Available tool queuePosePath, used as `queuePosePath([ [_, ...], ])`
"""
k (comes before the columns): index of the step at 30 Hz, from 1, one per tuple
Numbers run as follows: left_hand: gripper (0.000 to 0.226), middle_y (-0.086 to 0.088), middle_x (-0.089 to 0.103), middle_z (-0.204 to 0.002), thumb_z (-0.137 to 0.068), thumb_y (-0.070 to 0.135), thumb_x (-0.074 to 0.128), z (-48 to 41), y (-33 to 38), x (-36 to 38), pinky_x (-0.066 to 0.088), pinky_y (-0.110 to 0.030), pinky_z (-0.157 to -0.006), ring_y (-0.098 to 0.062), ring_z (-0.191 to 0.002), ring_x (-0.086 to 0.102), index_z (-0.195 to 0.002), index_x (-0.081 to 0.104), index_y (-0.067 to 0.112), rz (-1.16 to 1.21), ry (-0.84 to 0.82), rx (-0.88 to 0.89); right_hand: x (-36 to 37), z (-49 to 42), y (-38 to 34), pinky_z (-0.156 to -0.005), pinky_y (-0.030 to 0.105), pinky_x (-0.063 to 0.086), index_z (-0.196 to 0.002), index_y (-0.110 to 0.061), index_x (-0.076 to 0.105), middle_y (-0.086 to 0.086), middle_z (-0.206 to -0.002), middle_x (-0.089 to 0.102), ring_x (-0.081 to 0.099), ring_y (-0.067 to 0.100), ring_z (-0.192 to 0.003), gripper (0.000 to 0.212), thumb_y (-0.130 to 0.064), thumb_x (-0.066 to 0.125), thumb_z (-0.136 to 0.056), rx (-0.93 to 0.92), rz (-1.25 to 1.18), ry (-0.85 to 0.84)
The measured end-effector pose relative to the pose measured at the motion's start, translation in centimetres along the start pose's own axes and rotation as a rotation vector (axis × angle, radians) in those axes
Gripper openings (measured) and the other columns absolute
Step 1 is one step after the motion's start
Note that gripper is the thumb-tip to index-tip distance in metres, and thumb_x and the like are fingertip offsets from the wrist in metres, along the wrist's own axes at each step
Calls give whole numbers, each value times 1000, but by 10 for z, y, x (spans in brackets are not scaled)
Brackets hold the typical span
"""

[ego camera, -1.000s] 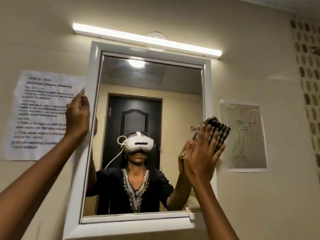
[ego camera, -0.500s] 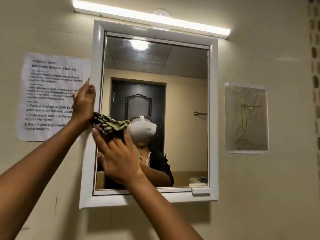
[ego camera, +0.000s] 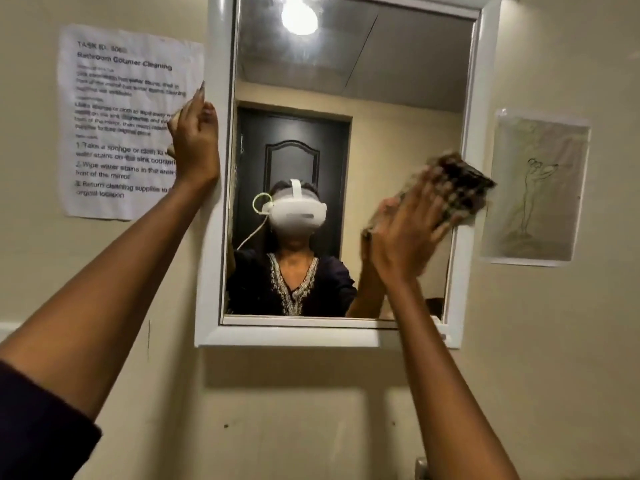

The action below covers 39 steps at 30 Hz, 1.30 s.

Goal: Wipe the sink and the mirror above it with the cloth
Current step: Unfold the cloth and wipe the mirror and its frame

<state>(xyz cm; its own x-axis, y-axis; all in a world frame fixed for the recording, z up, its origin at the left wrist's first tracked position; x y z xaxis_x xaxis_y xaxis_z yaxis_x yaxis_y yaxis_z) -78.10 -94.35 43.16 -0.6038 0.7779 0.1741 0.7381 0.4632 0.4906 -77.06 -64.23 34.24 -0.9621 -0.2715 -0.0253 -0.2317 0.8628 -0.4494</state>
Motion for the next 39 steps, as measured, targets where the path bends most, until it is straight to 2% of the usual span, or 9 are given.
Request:
queuePosePath([
  [4,46,-13,43,-141,-96,36,27,-2,-2,1,27,-46,-113,-23,-129,39,-138,40,21,-13,13,-21,21,95,-97,-115,56,12,-151,-13,12,7,-160,7,2,23,-148,67,-29,36,-91,-399,-157,-165],
  [6,45,-15,43,-140,-96,36,27,-3,-3,1,27,-45,-113,-24,-129,39,-138,40,22,-43,23,-35,31,151,-137,-117,54,3,-151,-14,11,4,-158,20,23,20,-142,66,-34,37,-93,-543,-140,-258],
  [8,45,-14,41,-140,-97,37,27,-2,-3,0,25,-43,-113,-24,-130,37,-137,40,23,-96,38,-41,41,181,-155,-115,51,-2,-152,-16,3,2,-150,38,44,20,-119,69,-38,35,-95,-546,-114,-348],
  [11,44,-11,37,-143,-97,39,26,1,-1,-2,19,-41,-112,-24,-134,33,-136,41,25,-144,64,-51,45,180,-151,-117,50,1,-152,-18,1,6,-147,41,48,23,-113,66,-37,32,-96,-608,-87,-408],
  [14,44,-6,36,-145,-97,39,27,1,2,-5,15,-38,-110,-21,-136,30,-135,43,24,-211,88,-34,37,167,-123,-114,52,22,-150,-19,20,5,-98,66,55,22,-88,62,-34,41,-94,-719,-101,-336],
  [21,48,-5,35,-146,-97,42,25,3,4,-7,15,-35,-110,-18,-137,29,-138,39,21,-319,112,-14,-9,83,16,-101,39,27,-148,-16,27,11,-146,41,36,24,-116,66,-19,52,-87,-375,-52,-156],
  [23,47,-5,36,-146,-97,40,25,3,4,-5,15,-35,-111,-18,-137,29,-138,39,21,-316,107,-9,-22,58,62,-112,46,19,-147,-12,28,10,-154,28,26,23,-134,61,-18,45,-89,-238,42,-149],
  [29,47,-7,43,-141,-97,40,26,3,1,-6,23,-26,-106,-18,-133,35,-135,42,19,-269,102,15,-25,46,91,-118,51,3,-152,-16,7,4,-160,5,5,22,-147,61,-24,30,-96,-263,82,-209],
  [39,45,-11,52,-130,-97,36,29,4,1,-6,32,-24,-101,-19,-124,43,-127,51,11,-192,131,73,-39,120,135,-103,46,41,-136,-1,44,16,-139,50,48,30,-129,42,-16,29,-99,162,-509,150],
])
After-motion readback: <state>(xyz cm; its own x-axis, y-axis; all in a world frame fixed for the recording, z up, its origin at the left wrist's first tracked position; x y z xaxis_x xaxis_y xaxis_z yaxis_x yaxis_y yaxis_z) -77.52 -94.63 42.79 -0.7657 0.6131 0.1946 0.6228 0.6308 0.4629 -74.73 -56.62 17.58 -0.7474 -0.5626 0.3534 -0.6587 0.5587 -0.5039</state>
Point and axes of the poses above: each hand's wrist, its own z-axis away from the middle knuckle, its own x-axis out of the palm, y = z × x, the point moved 5 cm from there along -z, towards the middle knuckle
